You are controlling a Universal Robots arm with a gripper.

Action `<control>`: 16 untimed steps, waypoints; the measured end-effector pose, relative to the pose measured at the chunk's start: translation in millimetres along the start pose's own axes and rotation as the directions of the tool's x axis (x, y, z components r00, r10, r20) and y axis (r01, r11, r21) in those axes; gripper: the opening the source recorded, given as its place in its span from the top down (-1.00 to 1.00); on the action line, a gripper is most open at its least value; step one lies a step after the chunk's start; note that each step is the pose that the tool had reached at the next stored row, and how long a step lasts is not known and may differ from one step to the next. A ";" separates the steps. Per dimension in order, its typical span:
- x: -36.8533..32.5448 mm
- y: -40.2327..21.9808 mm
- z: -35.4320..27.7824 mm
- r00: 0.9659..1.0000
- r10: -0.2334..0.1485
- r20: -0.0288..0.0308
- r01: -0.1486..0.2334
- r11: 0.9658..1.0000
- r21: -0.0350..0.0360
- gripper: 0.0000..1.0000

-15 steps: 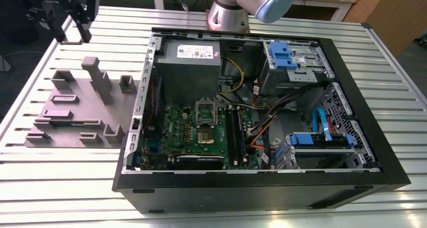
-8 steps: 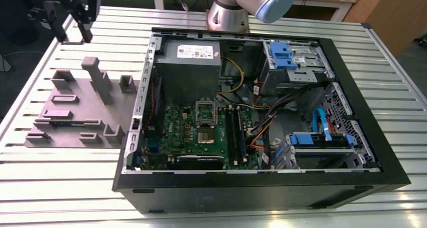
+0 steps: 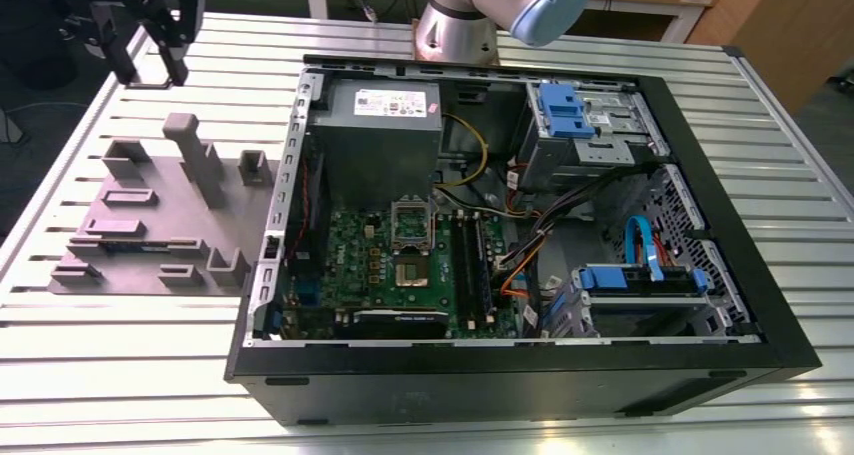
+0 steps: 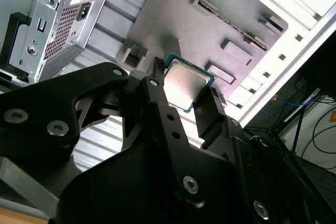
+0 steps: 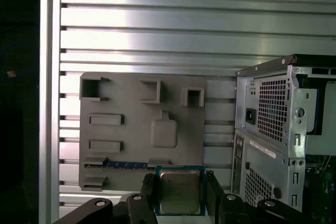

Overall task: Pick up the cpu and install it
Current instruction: 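Pick up the cpu and move it towards the insertion slot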

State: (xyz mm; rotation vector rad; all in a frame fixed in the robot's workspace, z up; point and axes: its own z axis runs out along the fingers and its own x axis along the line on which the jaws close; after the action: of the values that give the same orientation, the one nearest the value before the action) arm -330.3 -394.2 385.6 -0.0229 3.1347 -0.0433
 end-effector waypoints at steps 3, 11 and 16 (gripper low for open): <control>-1.0 0.0 0.0 1.000 0.000 0.000 0.000 1.000 0.000 0.06; -2.8 0.0 0.0 1.000 0.000 0.000 0.000 1.000 0.000 0.06; -4.1 -0.1 0.0 1.000 0.000 0.000 0.000 1.000 0.000 0.06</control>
State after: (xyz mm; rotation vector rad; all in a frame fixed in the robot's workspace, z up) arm -326.2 -394.2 385.6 -0.0230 3.1346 -0.0433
